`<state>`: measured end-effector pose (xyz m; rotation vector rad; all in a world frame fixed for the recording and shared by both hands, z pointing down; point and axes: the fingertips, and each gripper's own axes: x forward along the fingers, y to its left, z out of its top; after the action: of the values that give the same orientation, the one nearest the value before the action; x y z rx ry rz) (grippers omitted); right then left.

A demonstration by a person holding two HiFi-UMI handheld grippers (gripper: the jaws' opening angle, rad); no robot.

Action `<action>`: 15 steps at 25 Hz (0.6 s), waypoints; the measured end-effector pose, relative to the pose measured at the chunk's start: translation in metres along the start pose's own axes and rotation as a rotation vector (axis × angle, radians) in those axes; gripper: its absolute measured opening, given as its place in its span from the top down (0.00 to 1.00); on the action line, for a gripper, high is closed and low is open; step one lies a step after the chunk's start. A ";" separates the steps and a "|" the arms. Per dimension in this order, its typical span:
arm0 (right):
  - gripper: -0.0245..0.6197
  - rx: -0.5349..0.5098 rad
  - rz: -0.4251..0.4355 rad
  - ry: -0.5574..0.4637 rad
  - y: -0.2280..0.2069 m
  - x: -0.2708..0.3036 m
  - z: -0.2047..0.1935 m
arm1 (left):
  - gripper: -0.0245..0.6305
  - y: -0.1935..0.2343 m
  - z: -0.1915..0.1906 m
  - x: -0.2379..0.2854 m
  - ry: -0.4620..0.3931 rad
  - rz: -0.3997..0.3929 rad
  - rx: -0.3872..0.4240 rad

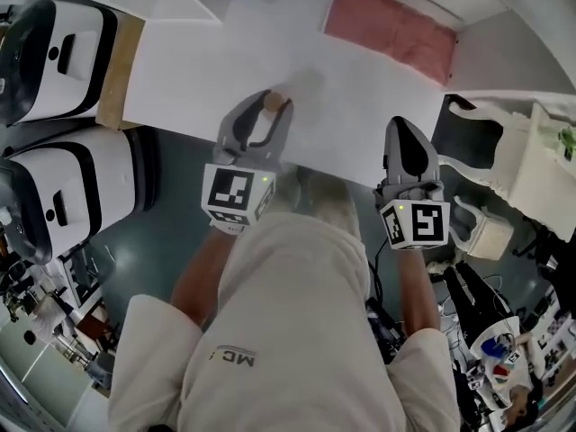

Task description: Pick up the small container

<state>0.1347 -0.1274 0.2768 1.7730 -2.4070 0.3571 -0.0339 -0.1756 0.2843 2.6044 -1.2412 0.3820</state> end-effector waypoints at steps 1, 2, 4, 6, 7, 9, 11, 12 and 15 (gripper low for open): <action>0.97 -0.002 -0.003 -0.006 -0.001 -0.004 0.005 | 0.75 -0.001 0.001 -0.004 0.001 0.006 -0.001; 0.97 -0.005 -0.005 -0.013 -0.002 -0.009 0.010 | 0.75 -0.002 0.002 -0.008 0.002 0.011 0.000; 0.97 -0.012 -0.010 -0.032 -0.003 -0.017 0.020 | 0.75 -0.006 0.006 -0.016 0.000 0.017 0.005; 0.97 -0.021 -0.016 -0.047 -0.003 -0.026 0.028 | 0.75 -0.009 0.011 -0.024 -0.005 0.016 0.007; 0.97 -0.027 -0.019 -0.049 -0.002 -0.031 0.031 | 0.75 -0.010 0.013 -0.029 -0.009 0.016 0.007; 0.98 -0.039 -0.023 -0.046 -0.001 -0.038 0.034 | 0.75 -0.013 0.018 -0.038 -0.017 0.018 0.005; 0.98 -0.040 -0.028 -0.042 -0.003 -0.045 0.035 | 0.75 -0.018 0.022 -0.044 -0.019 0.021 0.009; 0.98 -0.037 -0.029 -0.042 -0.006 -0.049 0.035 | 0.75 -0.022 0.024 -0.045 -0.017 0.021 0.013; 0.98 -0.024 -0.027 -0.044 -0.008 -0.055 0.035 | 0.75 -0.028 0.027 -0.048 -0.014 0.022 0.024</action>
<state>0.1604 -0.0879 0.2307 1.8199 -2.4034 0.2878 -0.0376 -0.1328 0.2402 2.6193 -1.2785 0.3859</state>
